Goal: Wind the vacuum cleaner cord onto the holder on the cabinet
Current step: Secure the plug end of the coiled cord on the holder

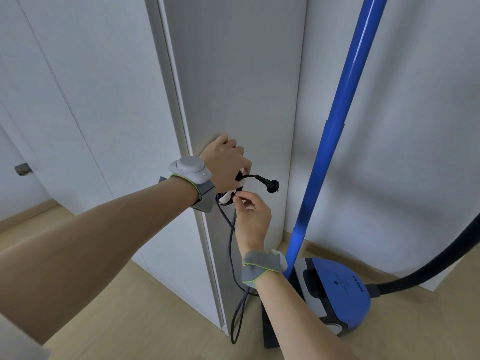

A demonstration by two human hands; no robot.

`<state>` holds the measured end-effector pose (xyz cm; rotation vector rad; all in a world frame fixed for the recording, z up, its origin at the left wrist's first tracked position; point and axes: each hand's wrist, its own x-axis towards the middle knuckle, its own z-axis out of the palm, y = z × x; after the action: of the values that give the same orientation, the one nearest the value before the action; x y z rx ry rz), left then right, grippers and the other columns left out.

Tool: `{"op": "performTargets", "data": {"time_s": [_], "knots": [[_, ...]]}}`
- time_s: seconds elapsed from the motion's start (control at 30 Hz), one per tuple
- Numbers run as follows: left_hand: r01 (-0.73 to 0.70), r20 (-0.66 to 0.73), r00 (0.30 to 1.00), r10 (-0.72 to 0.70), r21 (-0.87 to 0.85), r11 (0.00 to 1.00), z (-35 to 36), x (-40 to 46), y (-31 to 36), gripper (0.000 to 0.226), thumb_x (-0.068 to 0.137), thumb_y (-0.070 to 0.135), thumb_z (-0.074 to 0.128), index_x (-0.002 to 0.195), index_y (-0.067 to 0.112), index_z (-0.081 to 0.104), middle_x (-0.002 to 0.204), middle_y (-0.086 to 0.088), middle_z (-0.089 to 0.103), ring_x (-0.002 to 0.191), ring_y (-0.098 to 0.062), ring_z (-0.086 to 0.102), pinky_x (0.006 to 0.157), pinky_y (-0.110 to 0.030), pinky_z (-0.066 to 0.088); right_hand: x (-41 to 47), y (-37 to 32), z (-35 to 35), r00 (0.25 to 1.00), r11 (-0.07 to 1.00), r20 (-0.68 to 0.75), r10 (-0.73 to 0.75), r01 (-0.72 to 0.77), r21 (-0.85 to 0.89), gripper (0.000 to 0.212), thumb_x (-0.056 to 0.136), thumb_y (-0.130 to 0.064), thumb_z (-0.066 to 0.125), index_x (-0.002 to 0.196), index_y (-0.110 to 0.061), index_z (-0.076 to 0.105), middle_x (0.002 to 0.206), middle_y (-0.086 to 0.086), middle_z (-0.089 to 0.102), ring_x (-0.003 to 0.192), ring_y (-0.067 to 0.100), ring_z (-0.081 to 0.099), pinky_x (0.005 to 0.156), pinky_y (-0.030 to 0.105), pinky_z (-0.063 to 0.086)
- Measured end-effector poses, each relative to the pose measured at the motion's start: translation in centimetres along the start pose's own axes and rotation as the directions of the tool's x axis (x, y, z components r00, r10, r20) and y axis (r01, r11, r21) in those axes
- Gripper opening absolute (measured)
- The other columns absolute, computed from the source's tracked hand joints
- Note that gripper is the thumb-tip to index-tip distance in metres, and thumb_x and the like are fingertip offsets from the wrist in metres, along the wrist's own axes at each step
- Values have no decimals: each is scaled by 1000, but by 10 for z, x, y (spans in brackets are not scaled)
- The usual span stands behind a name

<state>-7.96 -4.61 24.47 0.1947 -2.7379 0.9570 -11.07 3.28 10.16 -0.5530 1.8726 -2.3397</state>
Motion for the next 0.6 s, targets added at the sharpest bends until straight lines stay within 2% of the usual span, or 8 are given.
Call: {"op": "performTargets", "data": {"time_s": [0.17,0.4,0.5,0.6], "knots": [[40,-13,999,-40,-8,999,11,4,8,23,90,44,49,105,36,64,103,6,62,90,-18,52,89,-33,28,3,3,2,999,998,-17,-43,42,-36,11,88,-9,70,91,-18,75,91,-4,72,84,13,63,81,34,54],[55,56,997,-55,-5,998,7,2,6,28,94,45,45,115,38,61,115,8,60,102,-18,53,97,-33,30,7,-7,-11,993,990,112,-23,38,-134,12,91,-14,67,95,-18,77,94,-8,73,88,11,65,86,31,54],[64,50,997,-63,-10,998,3,0,7,34,98,49,40,116,37,66,116,7,62,103,-18,53,97,-33,29,14,-16,-20,990,994,140,-6,21,-107,16,92,-11,64,94,-18,78,90,-8,76,89,7,68,86,25,54],[65,48,997,-64,-13,998,2,0,6,32,99,43,42,118,38,67,118,8,62,106,-17,53,98,-32,31,18,-23,-24,988,999,157,15,-7,-54,20,91,-9,64,92,-23,77,90,-8,77,93,10,71,89,31,56]]}}
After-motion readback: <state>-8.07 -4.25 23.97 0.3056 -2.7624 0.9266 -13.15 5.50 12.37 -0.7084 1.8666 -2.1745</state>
